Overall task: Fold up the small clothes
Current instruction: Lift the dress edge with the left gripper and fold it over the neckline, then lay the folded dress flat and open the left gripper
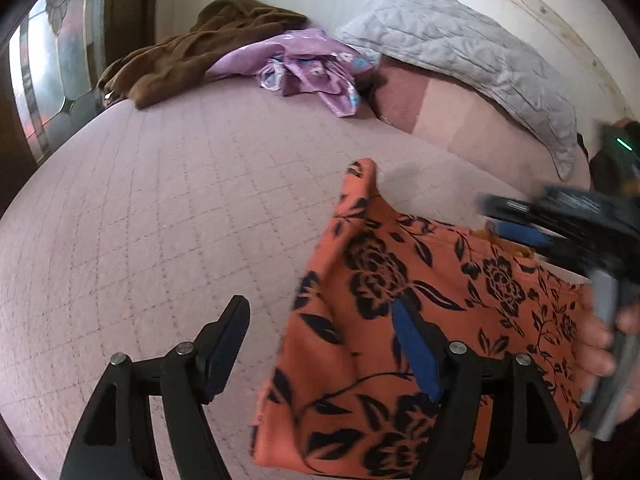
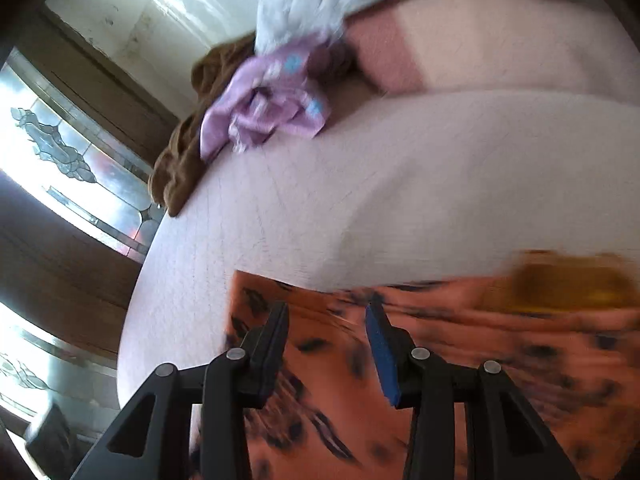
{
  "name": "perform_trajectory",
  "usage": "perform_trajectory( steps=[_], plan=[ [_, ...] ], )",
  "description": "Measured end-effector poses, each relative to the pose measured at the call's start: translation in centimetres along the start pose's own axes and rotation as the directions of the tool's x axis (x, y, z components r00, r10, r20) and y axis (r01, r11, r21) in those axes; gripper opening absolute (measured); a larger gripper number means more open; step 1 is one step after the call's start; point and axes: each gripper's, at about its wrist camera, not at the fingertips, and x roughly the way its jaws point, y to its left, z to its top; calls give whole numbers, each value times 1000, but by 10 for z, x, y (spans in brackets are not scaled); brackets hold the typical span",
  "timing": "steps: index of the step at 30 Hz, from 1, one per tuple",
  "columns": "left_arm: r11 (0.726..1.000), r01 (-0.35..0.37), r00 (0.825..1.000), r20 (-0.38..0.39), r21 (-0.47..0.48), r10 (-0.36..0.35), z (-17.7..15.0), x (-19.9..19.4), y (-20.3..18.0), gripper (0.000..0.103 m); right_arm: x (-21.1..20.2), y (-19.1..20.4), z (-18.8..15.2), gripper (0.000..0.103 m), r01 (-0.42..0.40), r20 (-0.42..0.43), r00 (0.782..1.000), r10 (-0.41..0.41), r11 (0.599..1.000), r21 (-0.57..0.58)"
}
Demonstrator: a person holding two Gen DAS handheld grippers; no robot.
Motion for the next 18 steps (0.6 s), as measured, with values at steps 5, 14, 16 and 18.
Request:
perform_trajectory(
  steps=[5, 14, 16, 18],
  plan=[
    [979, -146, 985, -70, 145, 157, -14, 21, -24, 75, -96, -84, -29, 44, 163, 74, 983, -168, 984, 72],
    [972, -153, 984, -68, 179, 167, -19, 37, -23, 83, -131, -251, -52, 40, 323, 38, 931, -364, 866, 382],
    [964, -167, 984, -27, 206, 176, -17, 32, -30, 82, -133, -258, -50, 40, 298, 86, 929, -361, 864, 406],
    [955, -178, 984, 42, 237, 173, -16, 21, -41, 82, -141, -252, -48, 40, 293, 91, 929, -359, 864, 409]
  ],
)
